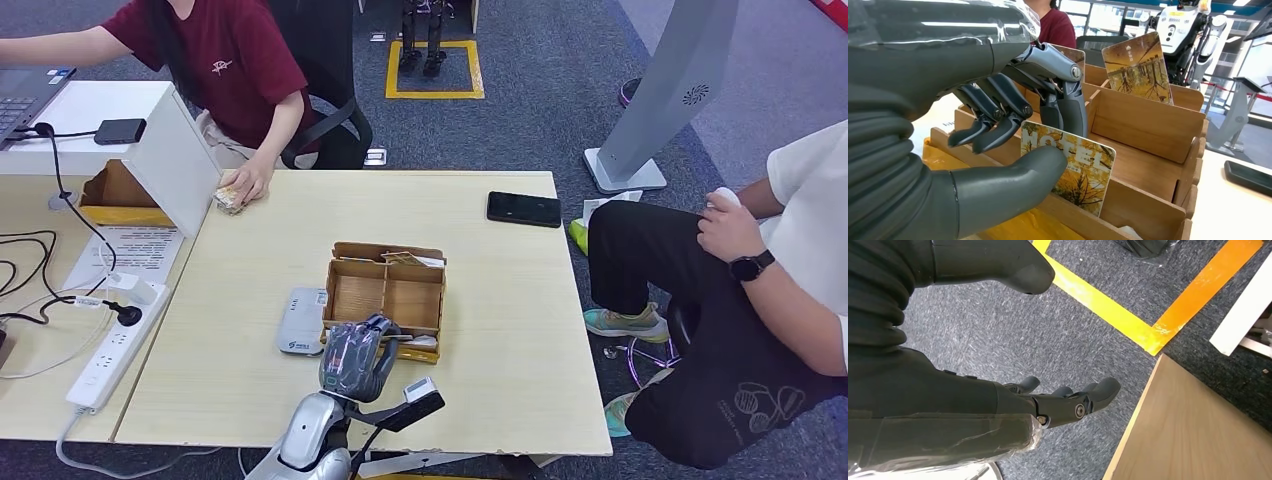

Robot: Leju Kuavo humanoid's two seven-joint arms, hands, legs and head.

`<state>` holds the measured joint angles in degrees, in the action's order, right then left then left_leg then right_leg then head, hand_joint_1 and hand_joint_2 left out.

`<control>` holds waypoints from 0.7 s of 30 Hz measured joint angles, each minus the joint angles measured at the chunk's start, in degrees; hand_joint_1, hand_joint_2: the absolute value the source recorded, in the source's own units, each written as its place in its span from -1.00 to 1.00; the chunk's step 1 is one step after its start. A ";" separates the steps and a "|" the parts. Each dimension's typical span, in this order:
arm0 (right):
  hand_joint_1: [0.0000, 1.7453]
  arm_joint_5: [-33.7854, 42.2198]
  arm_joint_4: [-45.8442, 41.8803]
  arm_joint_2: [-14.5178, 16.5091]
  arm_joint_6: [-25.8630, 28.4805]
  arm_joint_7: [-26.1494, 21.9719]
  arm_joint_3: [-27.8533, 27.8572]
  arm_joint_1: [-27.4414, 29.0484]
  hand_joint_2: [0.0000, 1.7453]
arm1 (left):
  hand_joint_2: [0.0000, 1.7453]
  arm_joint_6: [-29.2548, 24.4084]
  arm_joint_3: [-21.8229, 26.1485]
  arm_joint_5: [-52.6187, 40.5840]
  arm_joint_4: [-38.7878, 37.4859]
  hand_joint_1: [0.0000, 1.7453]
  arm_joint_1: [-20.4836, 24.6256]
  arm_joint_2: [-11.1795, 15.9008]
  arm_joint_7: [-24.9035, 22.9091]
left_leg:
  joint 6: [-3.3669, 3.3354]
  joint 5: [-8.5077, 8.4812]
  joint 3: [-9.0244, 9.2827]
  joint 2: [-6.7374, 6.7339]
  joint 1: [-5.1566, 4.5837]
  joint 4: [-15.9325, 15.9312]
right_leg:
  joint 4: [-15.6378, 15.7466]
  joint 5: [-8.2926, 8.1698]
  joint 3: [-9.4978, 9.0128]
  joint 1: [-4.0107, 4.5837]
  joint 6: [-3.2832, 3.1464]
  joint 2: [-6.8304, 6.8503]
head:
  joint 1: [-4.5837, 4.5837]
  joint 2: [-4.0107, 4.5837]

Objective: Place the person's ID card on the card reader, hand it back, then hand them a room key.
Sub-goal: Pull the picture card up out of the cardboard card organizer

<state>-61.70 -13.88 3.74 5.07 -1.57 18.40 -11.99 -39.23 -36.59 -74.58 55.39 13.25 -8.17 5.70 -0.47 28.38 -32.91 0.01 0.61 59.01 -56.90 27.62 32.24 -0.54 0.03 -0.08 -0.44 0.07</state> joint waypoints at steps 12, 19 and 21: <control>-1.00 0.08 0.00 0.06 0.04 0.02 0.00 -0.01 1.00 | 1.00 0.48 0.00 0.49 -0.20 1.00 0.02 0.00 0.08 | 0.00 0.00 0.00 0.00 0.00 0.00 | 0.00 0.00 0.00 0.00 0.00 0.00 | 0.00 0.00; -1.00 0.27 -0.02 0.14 0.07 0.03 -0.02 -0.02 1.00 | 1.00 0.94 0.00 1.49 -0.20 1.00 0.05 0.00 0.44 | 0.00 0.00 0.00 0.00 0.00 0.00 | 0.00 0.00 -0.01 0.00 0.00 0.00 | 0.00 0.00; -1.00 0.45 -0.03 0.17 0.07 0.04 -0.02 -0.02 1.00 | 1.00 0.87 0.00 2.86 -0.20 1.00 0.04 0.00 1.05 | 0.00 0.00 0.00 0.00 0.00 0.00 | 0.00 0.00 -0.01 0.00 0.00 0.00 | 0.00 0.00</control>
<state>-61.25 -13.91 3.92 5.14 -1.54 18.38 -12.01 -38.36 -36.59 -71.72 55.19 13.30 -8.17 6.76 -0.47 28.38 -32.91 0.01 0.61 59.01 -56.90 27.62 32.22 -0.54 0.03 -0.08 -0.44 0.07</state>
